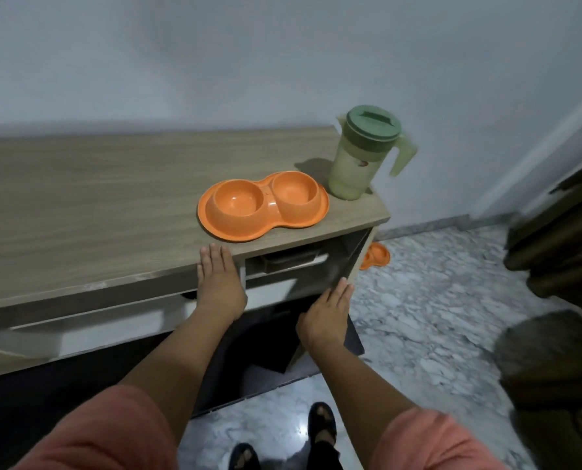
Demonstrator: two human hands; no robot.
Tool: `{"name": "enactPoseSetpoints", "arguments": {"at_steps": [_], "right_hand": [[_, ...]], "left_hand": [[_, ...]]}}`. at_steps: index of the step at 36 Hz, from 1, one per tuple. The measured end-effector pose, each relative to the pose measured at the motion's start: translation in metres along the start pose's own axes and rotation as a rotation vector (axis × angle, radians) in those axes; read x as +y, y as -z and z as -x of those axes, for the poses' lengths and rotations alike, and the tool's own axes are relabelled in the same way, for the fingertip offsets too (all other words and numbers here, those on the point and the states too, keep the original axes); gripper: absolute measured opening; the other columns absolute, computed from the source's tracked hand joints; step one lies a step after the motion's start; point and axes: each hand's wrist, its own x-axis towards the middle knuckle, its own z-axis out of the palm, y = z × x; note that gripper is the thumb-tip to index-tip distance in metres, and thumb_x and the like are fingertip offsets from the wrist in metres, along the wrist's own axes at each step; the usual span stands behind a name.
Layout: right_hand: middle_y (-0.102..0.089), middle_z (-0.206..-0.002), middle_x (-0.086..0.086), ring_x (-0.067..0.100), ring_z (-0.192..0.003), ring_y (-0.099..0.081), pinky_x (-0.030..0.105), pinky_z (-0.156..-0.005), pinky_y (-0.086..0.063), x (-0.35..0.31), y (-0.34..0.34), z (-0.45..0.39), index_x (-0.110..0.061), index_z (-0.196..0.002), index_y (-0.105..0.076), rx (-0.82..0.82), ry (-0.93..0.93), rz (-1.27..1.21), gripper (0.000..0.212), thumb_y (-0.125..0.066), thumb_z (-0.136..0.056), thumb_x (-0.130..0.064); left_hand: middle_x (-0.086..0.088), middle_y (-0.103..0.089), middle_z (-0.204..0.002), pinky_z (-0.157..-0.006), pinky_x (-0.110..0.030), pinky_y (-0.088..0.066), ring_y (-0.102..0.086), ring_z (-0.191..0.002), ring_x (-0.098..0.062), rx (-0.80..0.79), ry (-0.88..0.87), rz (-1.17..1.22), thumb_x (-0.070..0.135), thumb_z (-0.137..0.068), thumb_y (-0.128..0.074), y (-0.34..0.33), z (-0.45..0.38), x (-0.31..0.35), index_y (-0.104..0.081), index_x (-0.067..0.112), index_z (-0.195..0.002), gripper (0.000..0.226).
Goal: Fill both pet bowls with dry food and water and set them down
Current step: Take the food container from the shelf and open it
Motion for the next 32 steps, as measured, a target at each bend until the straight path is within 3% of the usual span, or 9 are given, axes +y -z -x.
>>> {"name": "enactPoseSetpoints", "arguments": {"at_steps": [4, 15, 28, 32], "right_hand": [[0.015, -0.157, 0.024, 0.041, -0.145, 0.015, 0.043, -0.120, -0.006, 0.024, 0.002, -0.006, 0.007, -0.149, 0.003, -0.025, -0.079, -0.099, 0.069, -0.032, -0.097, -0.023], [0.016, -0.157, 0.024, 0.040, -0.146, 0.013, 0.044, -0.120, -0.003, 0.077, 0.016, -0.021, 0.001, -0.150, 0.006, 0.002, -0.229, -0.192, 0.092, -0.050, -0.091, -0.042], [0.018, -0.154, 0.029, 0.045, -0.144, 0.016, 0.047, -0.119, 0.001, 0.155, 0.016, -0.049, -0.010, -0.153, 0.003, 0.033, -0.131, -0.040, 0.085, -0.045, -0.093, -0.046], [0.016, -0.156, 0.026, 0.040, -0.145, 0.017, 0.043, -0.120, 0.001, 0.160, 0.009, -0.054, -0.008, -0.152, 0.000, 0.118, 0.004, -0.080, 0.083, -0.046, -0.092, -0.041]], "left_hand": [[-0.017, 0.022, -0.159, -0.120, -0.042, 0.003, 0.020, -0.147, -0.035, 0.014, -0.017, 0.075, 0.014, -0.097, -0.039, -0.007, -0.003, 0.017, 0.013, 0.000, -0.151, 0.077], [-0.014, 0.021, -0.159, -0.121, -0.042, 0.003, 0.022, -0.147, -0.032, 0.120, 0.039, 0.191, 0.017, -0.096, -0.043, -0.022, -0.003, 0.029, 0.013, 0.002, -0.152, 0.080], [-0.015, 0.016, -0.161, -0.121, -0.044, 0.002, 0.018, -0.148, -0.032, 0.252, 0.158, 0.294, 0.015, -0.092, -0.051, -0.036, -0.004, 0.057, 0.007, 0.001, -0.153, 0.086], [-0.017, 0.010, -0.161, -0.121, -0.043, 0.000, 0.014, -0.149, -0.032, 0.322, 0.182, 0.361, 0.012, -0.092, -0.049, -0.044, -0.002, 0.071, 0.002, 0.000, -0.153, 0.080]]}}
